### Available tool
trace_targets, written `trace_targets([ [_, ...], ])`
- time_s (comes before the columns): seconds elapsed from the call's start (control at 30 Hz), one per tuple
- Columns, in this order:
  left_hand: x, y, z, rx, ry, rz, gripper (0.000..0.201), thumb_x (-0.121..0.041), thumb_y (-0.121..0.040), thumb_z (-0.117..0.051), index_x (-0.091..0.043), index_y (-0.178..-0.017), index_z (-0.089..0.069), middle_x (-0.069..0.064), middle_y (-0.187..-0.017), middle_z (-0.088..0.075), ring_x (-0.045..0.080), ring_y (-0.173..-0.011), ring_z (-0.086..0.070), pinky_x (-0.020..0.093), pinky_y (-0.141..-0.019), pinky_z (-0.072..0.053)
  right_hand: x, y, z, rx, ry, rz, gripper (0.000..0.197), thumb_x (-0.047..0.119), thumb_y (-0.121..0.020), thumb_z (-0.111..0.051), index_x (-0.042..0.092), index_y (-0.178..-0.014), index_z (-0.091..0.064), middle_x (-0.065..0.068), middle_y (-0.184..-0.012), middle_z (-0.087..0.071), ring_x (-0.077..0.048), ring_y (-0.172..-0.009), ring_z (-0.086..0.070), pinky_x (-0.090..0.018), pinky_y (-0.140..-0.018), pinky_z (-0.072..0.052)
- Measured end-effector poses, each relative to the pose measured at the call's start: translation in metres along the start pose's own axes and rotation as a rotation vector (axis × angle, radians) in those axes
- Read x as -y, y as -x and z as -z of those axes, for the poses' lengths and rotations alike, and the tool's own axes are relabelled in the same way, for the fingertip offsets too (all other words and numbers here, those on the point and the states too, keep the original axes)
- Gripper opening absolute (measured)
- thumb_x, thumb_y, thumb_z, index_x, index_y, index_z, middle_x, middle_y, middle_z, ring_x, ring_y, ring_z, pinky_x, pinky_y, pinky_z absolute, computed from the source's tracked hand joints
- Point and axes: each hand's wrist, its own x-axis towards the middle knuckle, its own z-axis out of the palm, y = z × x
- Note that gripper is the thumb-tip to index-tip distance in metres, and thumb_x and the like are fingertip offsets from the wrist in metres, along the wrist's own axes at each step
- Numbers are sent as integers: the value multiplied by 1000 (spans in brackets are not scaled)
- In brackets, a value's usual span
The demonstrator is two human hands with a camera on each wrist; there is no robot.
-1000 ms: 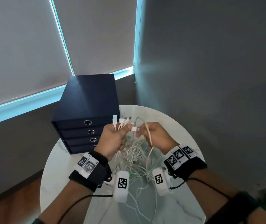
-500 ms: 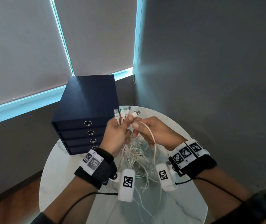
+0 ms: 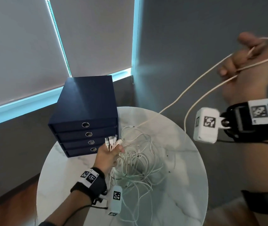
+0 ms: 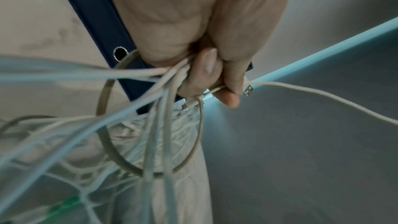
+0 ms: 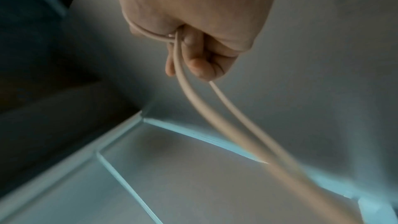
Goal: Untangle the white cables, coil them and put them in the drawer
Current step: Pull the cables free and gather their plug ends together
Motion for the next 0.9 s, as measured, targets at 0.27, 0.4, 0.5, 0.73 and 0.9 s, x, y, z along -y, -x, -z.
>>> trace_targets([
  [0.27,-76,14,-51,217,-19,-182,18,-13,-96,-62,2,-88,-68,-2,-56,-63,7,-39,-22,17,-41,-22,-107,80,19,713,765,-238,32,43,-70,-80,33,-99,-72,1,-69,-66,-5,-45,-45,-16,-45,-41],
  [0.4,-87,19,-58,248,-4,-187,15,-8,-97,-60,0,-86,-66,-7,-44,-54,4,-38,-22,17,-40,-18,-127,98,33,998,980,-407,13,40,-88,-67,29,-83,-72,6,-49,-51,-13,-45,-38,-25,-44,-39],
  [0.5,-79,18,-48,212,35,-169,15,-9,-98,-58,0,-90,-68,-7,-48,-58,4,-38,-21,17,-39,-18,-127,93,38,1035,1030,-455,35,38,-90,-66,23,-59,-64,-3,-52,-42,-17,-46,-38,-25,-45,-38],
  [0.73,-71,10,-12,-40,148,-106,27,-25,-101,-56,-15,-76,-55,6,-67,-51,6,-41,-24,17,-37,-19,-110,12,89,-17,951,-214,17,9,-94,-53,14,-85,-66,0,-63,-53,-15,-50,-50,-18,-33,-43],
  [0.9,-82,15,-20,42,257,-86,38,-27,-102,-52,-22,-66,-42,-5,-55,-27,6,-42,-20,17,-36,-17,-114,-18,154,-184,1112,-338,22,13,-89,-46,7,-87,-67,-21,-82,-64,-27,-65,-63,-31,-57,-53],
])
